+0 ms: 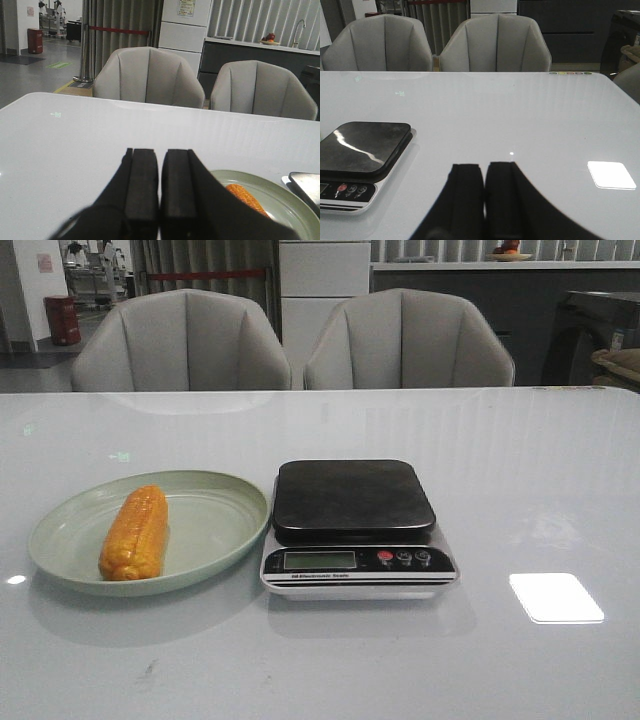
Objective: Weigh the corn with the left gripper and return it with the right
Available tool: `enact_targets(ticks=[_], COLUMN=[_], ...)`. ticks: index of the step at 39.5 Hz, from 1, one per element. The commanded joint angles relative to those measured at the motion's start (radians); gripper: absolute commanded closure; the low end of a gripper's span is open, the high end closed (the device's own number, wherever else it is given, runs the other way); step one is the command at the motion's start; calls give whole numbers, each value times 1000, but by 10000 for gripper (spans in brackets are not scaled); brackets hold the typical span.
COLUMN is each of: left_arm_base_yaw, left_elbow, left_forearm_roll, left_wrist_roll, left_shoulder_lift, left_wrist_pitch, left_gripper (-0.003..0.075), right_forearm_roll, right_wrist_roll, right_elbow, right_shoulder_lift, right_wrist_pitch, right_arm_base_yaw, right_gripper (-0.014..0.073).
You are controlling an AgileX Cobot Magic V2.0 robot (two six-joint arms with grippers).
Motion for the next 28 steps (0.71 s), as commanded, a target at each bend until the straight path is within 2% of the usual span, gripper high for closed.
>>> enact_targets(ticks=[1, 28], left_arm_base_yaw=[-5, -5], left_elbow=[32, 32], left_forearm_roll=[-2, -2], left_wrist_roll=[0, 0], left_shoulder_lift=[-19, -19], left_wrist_pitch=[-81, -81], left_gripper=[607, 607], right_forearm_roll=[-15, -15], right_wrist_roll=[1, 1], right_elbow=[10, 10], right_shoulder_lift=[-18, -18], right_wrist_pitch=[-96, -111], right_arm_base_yaw=[-6, -6], right_gripper=[427, 427])
